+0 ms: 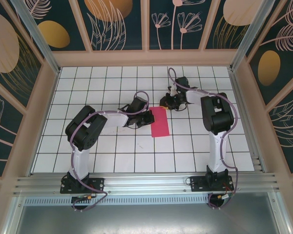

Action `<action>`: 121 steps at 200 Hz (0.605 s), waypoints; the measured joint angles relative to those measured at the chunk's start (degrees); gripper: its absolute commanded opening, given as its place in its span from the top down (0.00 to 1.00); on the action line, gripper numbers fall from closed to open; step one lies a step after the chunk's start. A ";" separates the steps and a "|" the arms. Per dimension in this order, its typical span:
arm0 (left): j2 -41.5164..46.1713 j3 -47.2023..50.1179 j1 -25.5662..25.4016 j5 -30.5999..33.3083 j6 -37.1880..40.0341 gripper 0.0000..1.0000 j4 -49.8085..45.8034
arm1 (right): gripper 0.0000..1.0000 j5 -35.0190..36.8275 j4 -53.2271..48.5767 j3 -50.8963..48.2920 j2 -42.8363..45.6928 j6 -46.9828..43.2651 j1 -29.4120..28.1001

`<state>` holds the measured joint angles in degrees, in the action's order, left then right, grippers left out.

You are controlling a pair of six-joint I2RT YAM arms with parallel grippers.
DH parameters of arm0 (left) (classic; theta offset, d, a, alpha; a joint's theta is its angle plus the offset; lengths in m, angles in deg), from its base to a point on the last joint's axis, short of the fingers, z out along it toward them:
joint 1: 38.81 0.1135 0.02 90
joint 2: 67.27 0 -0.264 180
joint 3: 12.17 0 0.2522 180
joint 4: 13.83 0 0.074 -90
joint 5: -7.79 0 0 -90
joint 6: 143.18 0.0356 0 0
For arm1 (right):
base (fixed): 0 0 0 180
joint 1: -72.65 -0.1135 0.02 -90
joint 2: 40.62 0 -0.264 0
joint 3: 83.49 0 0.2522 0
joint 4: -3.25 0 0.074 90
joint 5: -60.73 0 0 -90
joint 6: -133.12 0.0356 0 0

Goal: Fold a paper plane with a square sheet of paper (pick it up from the middle)
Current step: Fold the square sheet of paper in half at the center of the table.

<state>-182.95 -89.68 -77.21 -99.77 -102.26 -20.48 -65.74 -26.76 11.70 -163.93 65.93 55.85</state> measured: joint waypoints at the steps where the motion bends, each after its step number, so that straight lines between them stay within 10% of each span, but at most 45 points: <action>1: 0.00 0.00 0.00 0.00 0.00 0.94 0.00 | 0.78 0.00 0.00 0.00 0.00 0.00 0.00; 121: 0.00 -0.02 0.00 0.02 0.00 0.94 -0.04 | 0.78 -1.38 0.07 0.42 -1.05 0.04 0.85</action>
<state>-182.95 -89.70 -77.21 -99.75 -102.26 -20.52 -67.11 -26.70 12.11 -164.98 65.98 56.71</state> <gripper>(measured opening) 0.070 0.222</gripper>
